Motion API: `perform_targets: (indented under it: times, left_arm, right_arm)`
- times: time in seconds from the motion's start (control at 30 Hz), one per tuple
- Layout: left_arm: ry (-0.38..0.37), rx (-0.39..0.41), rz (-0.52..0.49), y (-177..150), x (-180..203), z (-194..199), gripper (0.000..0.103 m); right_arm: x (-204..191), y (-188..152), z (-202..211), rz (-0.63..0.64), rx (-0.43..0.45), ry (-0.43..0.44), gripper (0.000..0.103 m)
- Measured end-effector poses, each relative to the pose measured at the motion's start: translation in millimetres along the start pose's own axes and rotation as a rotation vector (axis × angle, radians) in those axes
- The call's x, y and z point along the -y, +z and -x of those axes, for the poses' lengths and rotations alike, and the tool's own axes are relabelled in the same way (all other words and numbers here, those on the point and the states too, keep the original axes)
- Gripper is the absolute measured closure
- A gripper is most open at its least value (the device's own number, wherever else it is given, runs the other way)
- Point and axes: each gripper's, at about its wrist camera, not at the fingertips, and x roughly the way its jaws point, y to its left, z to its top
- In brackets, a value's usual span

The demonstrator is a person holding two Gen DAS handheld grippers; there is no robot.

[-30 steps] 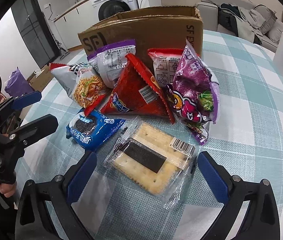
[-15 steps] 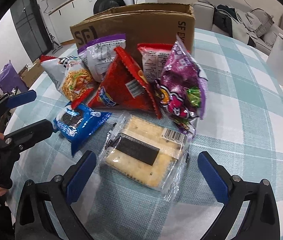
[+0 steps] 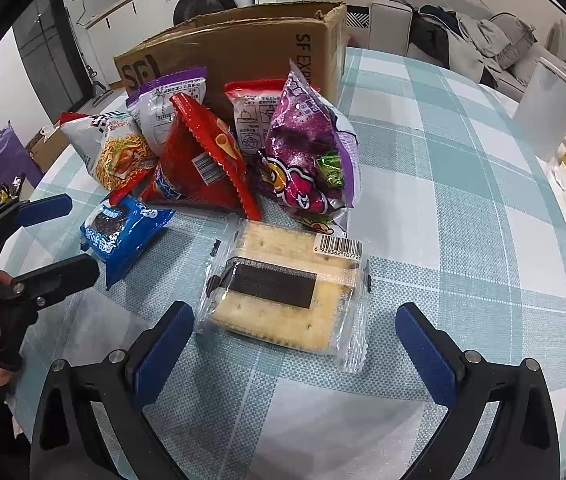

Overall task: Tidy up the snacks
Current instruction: 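Grasp the blue Oreo pack with the left gripper while the right gripper grasps the cracker sandwich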

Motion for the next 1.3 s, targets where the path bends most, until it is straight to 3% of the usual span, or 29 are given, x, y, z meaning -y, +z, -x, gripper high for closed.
perform_targets:
  times: [0.53,0.7,1.0,1.17,1.3]
  left_arm:
    - [0.016,-0.034,0.029,-1,-2,-32,0.001]
    - [0.018,-0.032,0.019,0,-3,-34,0.005]
    - [0.032,-0.026,-0.083,-3,20,-31,0.034]
    - [-0.001,-0.008,-0.08,-2,21,-28,0.053]
    - [-0.025,-0.002,-0.076,-5,16,-24,0.057]
  right_arm:
    - [-1,0,1,0.014,0.018,0.005,0.001]
    - [-6,1,2,0.018,0.031,0.01,0.005]
    - [-9,1,1,0.023,0.031,0.007,0.015]
    - [-7,1,1,0.026,0.031,0.008,0.017]
    - [-4,1,2,0.026,0.03,0.015,0.02]
